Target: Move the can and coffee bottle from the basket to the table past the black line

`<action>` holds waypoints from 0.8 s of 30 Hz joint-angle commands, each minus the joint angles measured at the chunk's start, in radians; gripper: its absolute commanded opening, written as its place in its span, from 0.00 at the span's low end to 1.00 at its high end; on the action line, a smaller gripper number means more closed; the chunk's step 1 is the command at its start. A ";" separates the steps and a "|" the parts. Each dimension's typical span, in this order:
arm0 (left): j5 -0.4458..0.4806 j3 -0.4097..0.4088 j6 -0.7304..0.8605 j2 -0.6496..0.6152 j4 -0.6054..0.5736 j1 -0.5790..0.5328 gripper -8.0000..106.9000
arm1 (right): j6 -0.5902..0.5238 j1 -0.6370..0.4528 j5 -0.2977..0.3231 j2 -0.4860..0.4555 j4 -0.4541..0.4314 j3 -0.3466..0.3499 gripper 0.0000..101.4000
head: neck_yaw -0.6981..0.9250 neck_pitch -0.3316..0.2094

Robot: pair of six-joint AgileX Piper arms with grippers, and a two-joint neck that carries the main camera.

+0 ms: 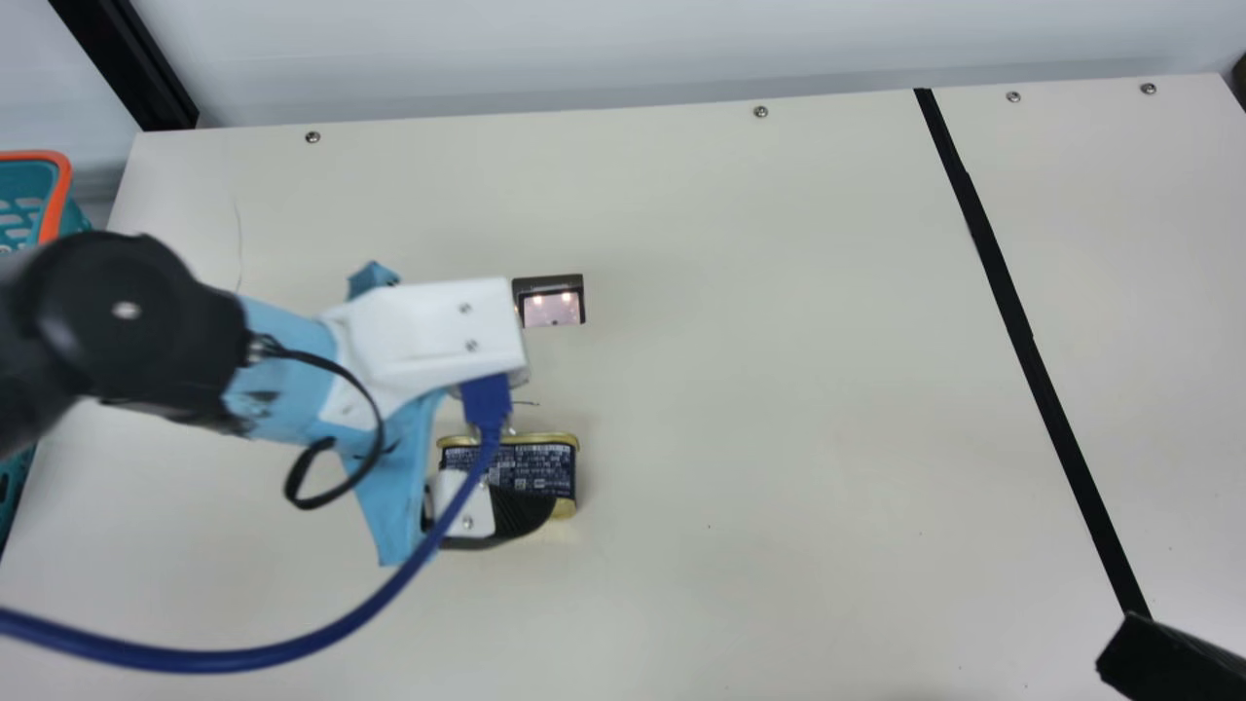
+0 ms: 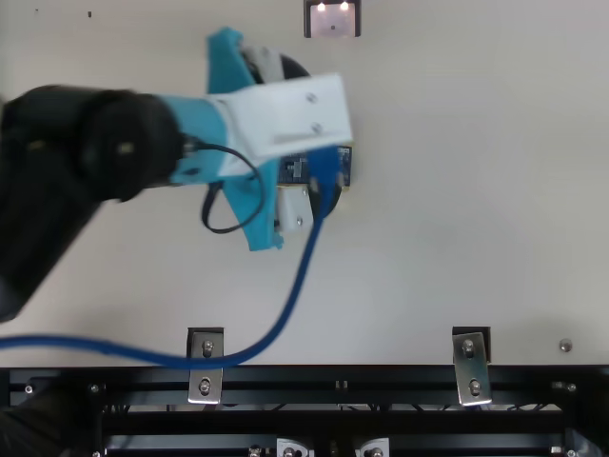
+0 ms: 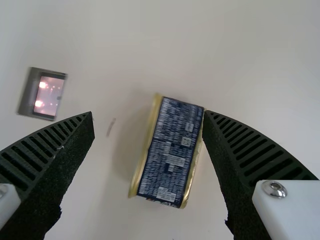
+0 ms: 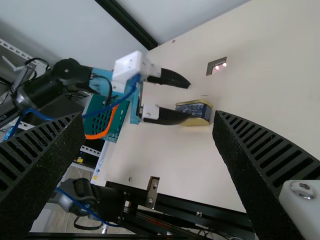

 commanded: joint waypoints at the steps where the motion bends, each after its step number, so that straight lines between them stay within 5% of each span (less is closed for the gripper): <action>1: -0.045 0.022 -0.010 -0.077 -0.070 0.043 0.85 | 0.000 0.000 0.000 0.000 0.000 0.000 1.00 | -0.001 -0.009; 7: -0.271 0.101 -0.047 -0.195 -0.127 0.129 0.85 | 0.000 0.000 0.000 0.000 0.000 0.000 1.00 | -0.001 -0.009; 8: -0.149 0.079 -0.032 -0.158 -0.120 0.110 0.85 | 0.000 0.000 0.000 0.000 0.000 0.000 1.00 | -0.001 -0.009; 15: -0.269 0.100 -0.046 -0.195 -0.126 0.130 0.85 | 0.000 0.000 0.000 0.000 0.000 0.000 1.00 | -0.001 -0.009; 21: -0.341 0.109 -0.148 -0.228 0.007 0.113 0.85 | -0.024 0.032 -0.025 0.068 -0.022 -0.008 1.00 | -0.001 -0.009; 24: -0.405 0.135 -0.224 -0.265 0.119 0.114 0.85 | -0.005 0.129 -0.064 0.148 -0.103 -0.015 1.00 | -0.001 -0.009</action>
